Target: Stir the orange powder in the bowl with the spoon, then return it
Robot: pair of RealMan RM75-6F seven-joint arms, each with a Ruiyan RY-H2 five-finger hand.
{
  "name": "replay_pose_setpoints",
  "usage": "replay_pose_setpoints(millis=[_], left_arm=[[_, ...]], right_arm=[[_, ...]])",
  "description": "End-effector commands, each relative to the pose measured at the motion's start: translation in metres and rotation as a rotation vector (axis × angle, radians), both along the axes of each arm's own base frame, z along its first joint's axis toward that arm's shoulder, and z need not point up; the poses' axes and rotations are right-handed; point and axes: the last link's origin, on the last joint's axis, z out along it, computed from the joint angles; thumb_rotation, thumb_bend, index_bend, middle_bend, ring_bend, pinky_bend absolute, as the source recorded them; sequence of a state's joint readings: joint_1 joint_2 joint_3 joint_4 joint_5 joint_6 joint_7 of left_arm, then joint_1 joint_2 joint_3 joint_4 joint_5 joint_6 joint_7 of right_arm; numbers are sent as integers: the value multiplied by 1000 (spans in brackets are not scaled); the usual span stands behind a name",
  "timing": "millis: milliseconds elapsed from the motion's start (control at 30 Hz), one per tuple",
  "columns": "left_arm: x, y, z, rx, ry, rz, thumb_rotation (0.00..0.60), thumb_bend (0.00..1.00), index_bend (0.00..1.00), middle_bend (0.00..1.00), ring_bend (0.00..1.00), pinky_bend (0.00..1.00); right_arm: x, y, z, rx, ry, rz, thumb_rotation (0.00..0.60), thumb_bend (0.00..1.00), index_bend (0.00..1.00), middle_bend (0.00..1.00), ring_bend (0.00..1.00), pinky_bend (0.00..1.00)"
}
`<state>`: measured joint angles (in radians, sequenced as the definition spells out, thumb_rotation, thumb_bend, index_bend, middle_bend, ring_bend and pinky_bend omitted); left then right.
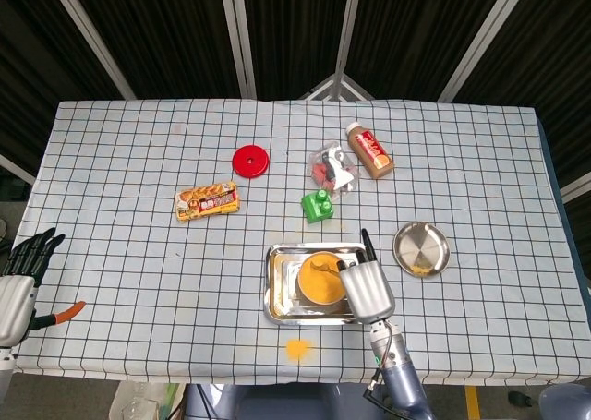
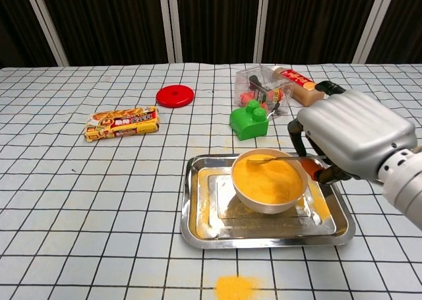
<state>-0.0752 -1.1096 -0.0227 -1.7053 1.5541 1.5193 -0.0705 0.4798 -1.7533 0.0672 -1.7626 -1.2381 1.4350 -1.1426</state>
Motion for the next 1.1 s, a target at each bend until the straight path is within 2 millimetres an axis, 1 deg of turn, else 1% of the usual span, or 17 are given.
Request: replay_pose_setpoints(millis=[33, 367, 600, 833, 1100], left_arm=[[0, 0, 0, 1, -1, 0, 600, 0, 21, 0, 0, 0], [0, 0, 0, 0, -2, 0, 600, 0, 22, 0, 0, 0], [0, -1, 0, 0, -1, 0, 600, 0, 22, 0, 0, 0], [0, -1, 0, 4, -4, 0, 600, 0, 22, 0, 0, 0], [0, -1, 1, 1, -10, 2, 600, 0, 22, 0, 0, 0]], right_arm=[[-2, 1, 3, -2, 8, 2, 600, 714, 854, 742, 393, 0], [-8, 5, 14, -17, 56, 19, 600, 719, 871, 754, 393, 0], [-12, 15, 19, 5, 66, 15, 600, 725, 875, 756, 394, 0], [-10, 27, 18, 39, 94, 24, 600, 742, 892, 766, 394, 0], [-3, 36, 18, 56, 146, 30, 600, 751, 897, 769, 394, 0]])
